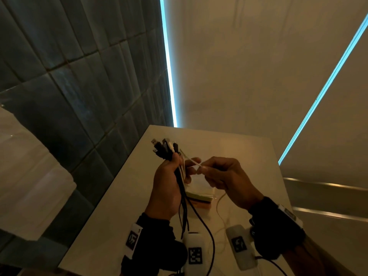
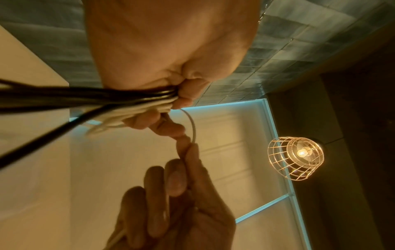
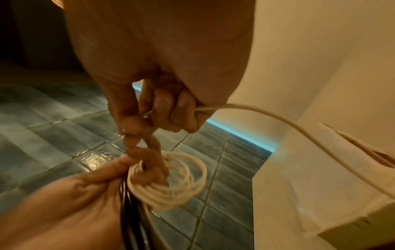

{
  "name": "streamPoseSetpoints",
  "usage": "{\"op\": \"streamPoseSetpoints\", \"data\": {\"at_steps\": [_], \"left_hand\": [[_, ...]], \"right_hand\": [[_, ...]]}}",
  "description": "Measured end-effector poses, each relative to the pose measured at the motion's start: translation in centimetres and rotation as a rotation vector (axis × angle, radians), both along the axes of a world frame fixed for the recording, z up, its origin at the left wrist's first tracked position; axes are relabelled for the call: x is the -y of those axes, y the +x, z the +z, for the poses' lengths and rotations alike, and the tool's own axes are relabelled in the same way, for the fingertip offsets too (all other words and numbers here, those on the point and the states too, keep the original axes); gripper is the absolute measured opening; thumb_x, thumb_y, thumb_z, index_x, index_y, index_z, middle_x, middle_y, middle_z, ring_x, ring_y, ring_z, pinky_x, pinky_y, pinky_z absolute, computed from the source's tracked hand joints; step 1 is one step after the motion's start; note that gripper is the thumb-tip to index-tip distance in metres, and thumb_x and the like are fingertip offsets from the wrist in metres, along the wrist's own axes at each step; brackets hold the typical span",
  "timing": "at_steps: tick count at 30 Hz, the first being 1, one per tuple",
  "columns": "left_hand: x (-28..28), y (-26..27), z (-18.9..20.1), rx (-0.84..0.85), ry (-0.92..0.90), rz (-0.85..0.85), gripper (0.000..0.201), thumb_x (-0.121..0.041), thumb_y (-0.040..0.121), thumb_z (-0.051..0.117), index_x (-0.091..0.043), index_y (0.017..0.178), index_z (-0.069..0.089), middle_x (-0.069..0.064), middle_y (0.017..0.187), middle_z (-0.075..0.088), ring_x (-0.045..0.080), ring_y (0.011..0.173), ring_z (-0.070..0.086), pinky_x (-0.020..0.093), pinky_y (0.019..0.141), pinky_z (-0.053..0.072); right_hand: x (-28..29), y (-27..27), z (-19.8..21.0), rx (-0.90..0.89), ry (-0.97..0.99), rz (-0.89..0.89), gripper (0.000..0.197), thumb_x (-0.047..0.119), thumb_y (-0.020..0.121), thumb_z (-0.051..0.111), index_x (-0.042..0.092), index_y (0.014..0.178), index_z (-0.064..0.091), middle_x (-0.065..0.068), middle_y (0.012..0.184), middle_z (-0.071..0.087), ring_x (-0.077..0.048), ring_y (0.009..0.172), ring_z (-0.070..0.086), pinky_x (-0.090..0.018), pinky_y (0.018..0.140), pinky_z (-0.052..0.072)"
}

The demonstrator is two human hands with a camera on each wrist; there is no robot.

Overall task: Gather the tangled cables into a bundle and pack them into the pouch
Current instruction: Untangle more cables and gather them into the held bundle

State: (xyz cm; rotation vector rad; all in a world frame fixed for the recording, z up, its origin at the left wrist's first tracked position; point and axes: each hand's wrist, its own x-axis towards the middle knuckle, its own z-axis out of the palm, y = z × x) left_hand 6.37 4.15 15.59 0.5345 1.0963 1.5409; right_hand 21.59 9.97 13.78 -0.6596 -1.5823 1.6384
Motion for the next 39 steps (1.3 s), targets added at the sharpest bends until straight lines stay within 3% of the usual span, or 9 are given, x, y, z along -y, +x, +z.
{"op": "streamPoseSetpoints", "data": {"at_steps": [6, 8, 12, 19, 27, 29, 32, 35, 39], "left_hand": [[0.2, 0.5, 1.6, 0.244, 0.211, -0.059, 0.03, -0.029, 0.1, 0.037, -0.013, 0.078, 0.048, 0.002, 0.062, 0.044, 0.019, 0.064, 0.056, 0.038, 0.076, 0.05], [0.3, 0.2, 1.8, 0.282, 0.263, -0.067, 0.03, -0.029, 0.1, 0.037, -0.015, 0.075, 0.046, -0.001, 0.062, 0.04, 0.014, 0.056, 0.047, 0.032, 0.068, 0.047], [0.2, -0.7, 1.6, 0.274, 0.305, -0.07, 0.028, -0.03, 0.098, 0.038, -0.016, 0.074, 0.045, -0.004, 0.061, 0.039, 0.008, 0.048, 0.032, 0.023, 0.05, 0.033], [0.2, -0.7, 1.5, 0.244, 0.32, -0.071, 0.026, -0.029, 0.096, 0.039, -0.017, 0.073, 0.043, -0.004, 0.061, 0.039, 0.008, 0.047, 0.029, 0.022, 0.048, 0.029], [0.2, -1.1, 1.0, 0.231, 0.266, -0.011, 0.027, -0.028, 0.097, 0.039, -0.016, 0.073, 0.043, -0.005, 0.06, 0.037, 0.006, 0.046, 0.028, 0.021, 0.046, 0.03], [0.0, -1.4, 1.0, 0.205, 0.209, -0.001, 0.028, -0.027, 0.099, 0.037, -0.016, 0.073, 0.042, -0.006, 0.059, 0.037, 0.006, 0.044, 0.028, 0.021, 0.045, 0.028], [-0.2, -1.1, 0.6, 0.1, 0.082, 0.016, 0.028, -0.025, 0.101, 0.037, -0.016, 0.075, 0.042, -0.005, 0.058, 0.039, 0.007, 0.044, 0.03, 0.022, 0.045, 0.027], [-0.4, 0.5, 0.1, 0.03, -0.023, 0.015, 0.024, -0.024, 0.102, 0.04, -0.013, 0.081, 0.048, 0.0, 0.061, 0.055, 0.013, 0.051, 0.044, 0.026, 0.053, 0.033], [-0.4, 1.1, 0.5, 0.09, -0.01, -0.055, 0.023, -0.026, 0.1, 0.042, -0.009, 0.091, 0.054, 0.009, 0.075, 0.069, 0.017, 0.062, 0.054, 0.03, 0.064, 0.041]], "right_hand": [[0.7, 1.0, -2.7, 0.114, -0.069, 0.068, 0.02, 0.008, 0.093, 0.055, -0.003, 0.081, 0.068, -0.006, 0.056, 0.04, -0.014, 0.05, 0.032, -0.023, 0.047, 0.025], [0.4, 1.7, -4.5, 0.17, -0.1, 0.052, 0.025, 0.013, 0.095, 0.053, -0.004, 0.082, 0.066, -0.004, 0.056, 0.035, -0.014, 0.05, 0.027, -0.028, 0.049, 0.017], [-0.2, 3.0, -7.7, 0.275, -0.149, -0.011, 0.026, 0.017, 0.095, 0.054, -0.001, 0.08, 0.065, 0.003, 0.054, 0.039, -0.011, 0.049, 0.026, -0.032, 0.051, 0.013], [0.5, 2.4, -12.4, 0.367, -0.163, -0.087, 0.025, 0.02, 0.096, 0.056, 0.01, 0.075, 0.067, 0.003, 0.056, 0.042, -0.007, 0.047, 0.03, -0.019, 0.044, 0.023], [0.5, 1.2, -17.6, 0.512, -0.231, -0.264, 0.028, 0.006, 0.093, 0.056, 0.006, 0.066, 0.065, 0.005, 0.049, 0.044, -0.008, 0.045, 0.035, -0.014, 0.043, 0.029], [-0.3, 1.1, -16.5, 0.532, -0.246, -0.38, 0.024, 0.013, 0.09, 0.06, 0.006, 0.068, 0.066, 0.003, 0.052, 0.047, -0.009, 0.046, 0.037, -0.022, 0.045, 0.03], [-1.1, 0.8, -10.9, 0.254, -0.239, -0.489, 0.018, 0.013, 0.087, 0.065, -0.003, 0.078, 0.063, -0.008, 0.06, 0.044, -0.015, 0.05, 0.034, -0.027, 0.045, 0.026], [-0.4, 0.2, -4.1, -0.027, -0.112, -0.353, 0.018, 0.012, 0.088, 0.063, -0.006, 0.086, 0.062, -0.007, 0.06, 0.044, -0.013, 0.051, 0.034, -0.023, 0.044, 0.025], [1.9, 0.5, -0.7, -0.057, -0.007, -0.142, 0.013, 0.004, 0.088, 0.061, -0.008, 0.083, 0.059, -0.005, 0.055, 0.049, -0.012, 0.048, 0.039, -0.023, 0.046, 0.029]]}}
